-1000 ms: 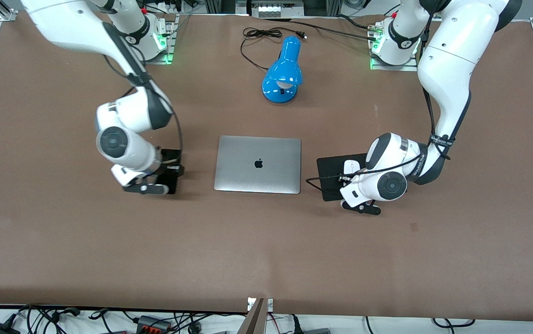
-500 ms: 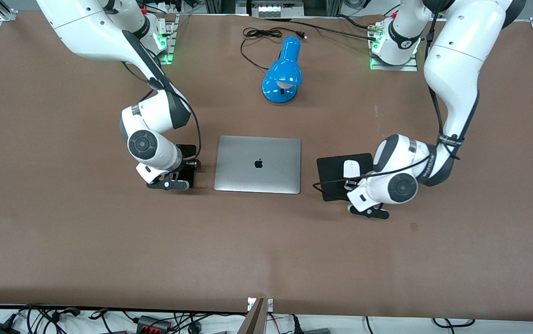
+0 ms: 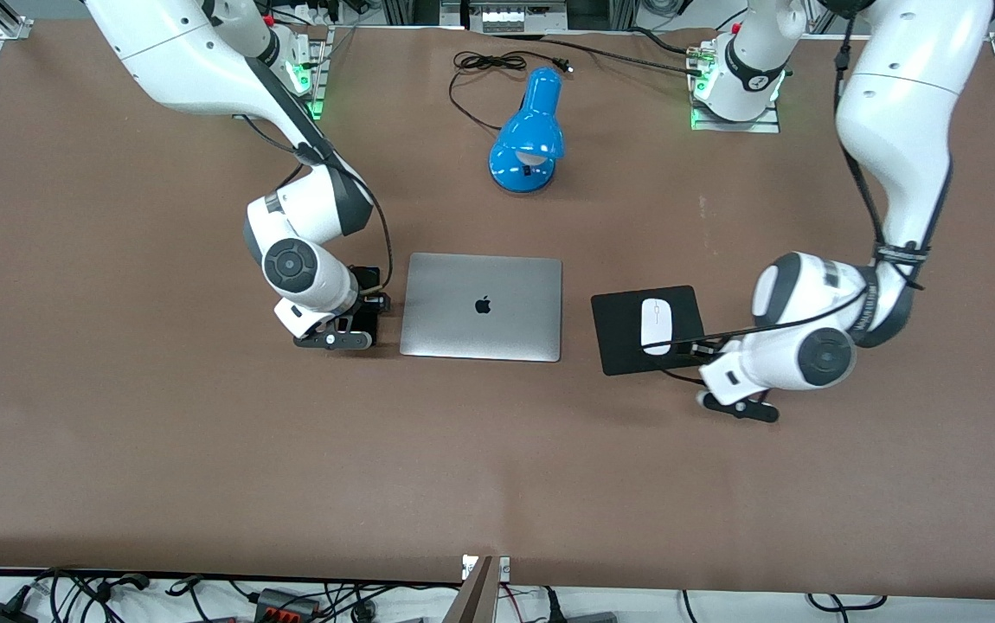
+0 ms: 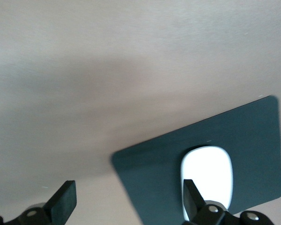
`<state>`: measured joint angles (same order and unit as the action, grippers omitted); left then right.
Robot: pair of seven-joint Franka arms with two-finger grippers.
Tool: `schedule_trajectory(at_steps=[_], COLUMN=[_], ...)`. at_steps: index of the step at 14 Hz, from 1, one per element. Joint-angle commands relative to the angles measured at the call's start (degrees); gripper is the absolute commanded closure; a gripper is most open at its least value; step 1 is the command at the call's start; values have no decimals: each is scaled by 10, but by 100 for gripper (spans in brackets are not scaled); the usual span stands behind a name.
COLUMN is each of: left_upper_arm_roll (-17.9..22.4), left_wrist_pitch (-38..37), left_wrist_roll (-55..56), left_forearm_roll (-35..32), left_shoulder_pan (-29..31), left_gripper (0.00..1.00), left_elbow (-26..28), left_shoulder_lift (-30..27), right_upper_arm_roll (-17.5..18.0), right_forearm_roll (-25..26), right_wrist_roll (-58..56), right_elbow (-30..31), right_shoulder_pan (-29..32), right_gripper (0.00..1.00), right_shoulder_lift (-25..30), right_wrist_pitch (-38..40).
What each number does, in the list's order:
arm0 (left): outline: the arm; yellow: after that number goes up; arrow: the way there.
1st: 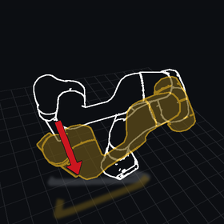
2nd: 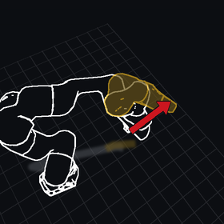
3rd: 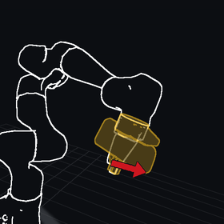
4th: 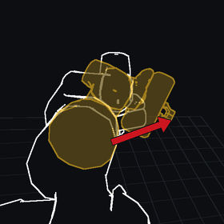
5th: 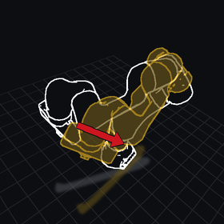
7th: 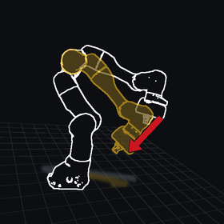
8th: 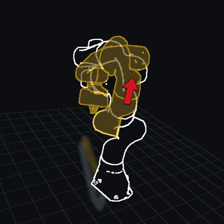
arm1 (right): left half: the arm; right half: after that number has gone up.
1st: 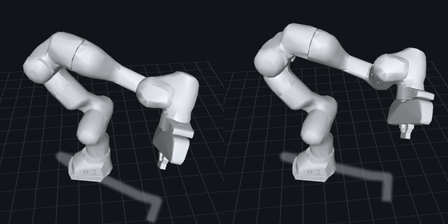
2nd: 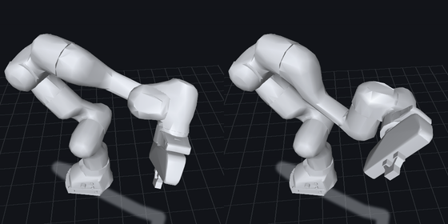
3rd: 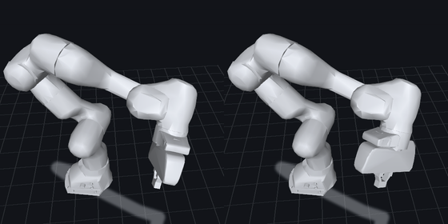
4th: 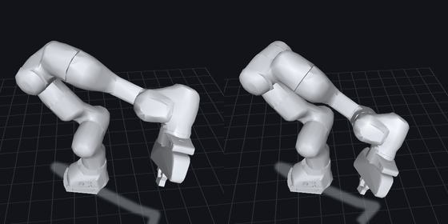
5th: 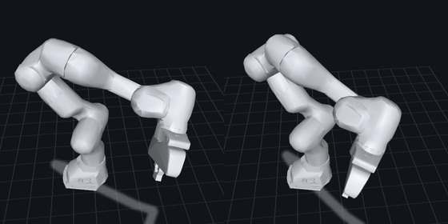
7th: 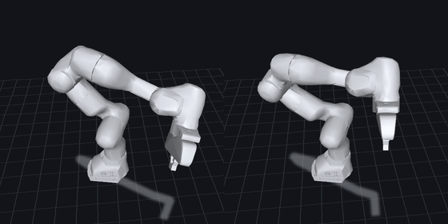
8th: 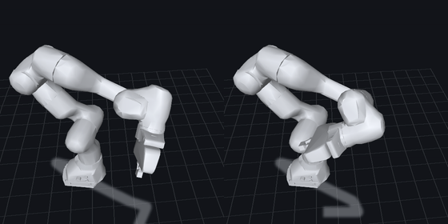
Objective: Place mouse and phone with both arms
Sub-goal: 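Release the phone and mouse, then raise both grippers away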
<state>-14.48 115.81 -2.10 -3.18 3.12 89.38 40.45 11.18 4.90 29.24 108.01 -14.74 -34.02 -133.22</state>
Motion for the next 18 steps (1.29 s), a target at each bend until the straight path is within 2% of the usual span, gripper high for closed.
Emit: schedule_trajectory(at_steps=[1,5,6,7,8,11,14,16,18], left_upper_arm_roll=[-3,-4,-3,-3,-3,7,31,27,21], left_wrist_pitch=[-9,-28,-42,-66,-93,-196,-280,-281,-263], left_wrist_roll=[-62,-74,-74,-73,-71,-66,-64,-58,-57], left_forearm_roll=[2,5,7,8,8,2,3,11,39], left_shoulder_pan=[22,29,31,32,32,32,48,86,120], left_gripper=[0,0,0,0,0,0,0,0,0], left_elbow=[4,3,-10,-22,-42,-122,-197,-201,-194], left_shoulder_lift=[-10,-25,-31,-33,-37,-52,-67,-73,-96], right_upper_arm_roll=[-4,-5,-5,-6,-5,-6,-7,-8,-13], right_forearm_roll=[-2,-1,-2,-2,-1,-1,1,5,5], right_wrist_roll=[26,35,35,43,51,50,38,27,-16], right_elbow=[-10,-9,-9,-9,-9,-10,-14,-20,-64], right_shoulder_pan=[-15,-18,-20,-19,-16,-14,1,9,22], right_gripper=[77,75,62,6,0,0,0,0,0], right_shoulder_lift=[-14,-16,-20,-22,-22,2,57,104,119], right_wrist_pitch=[-12,-17,-17,-20,-20,-13,20,47,107])
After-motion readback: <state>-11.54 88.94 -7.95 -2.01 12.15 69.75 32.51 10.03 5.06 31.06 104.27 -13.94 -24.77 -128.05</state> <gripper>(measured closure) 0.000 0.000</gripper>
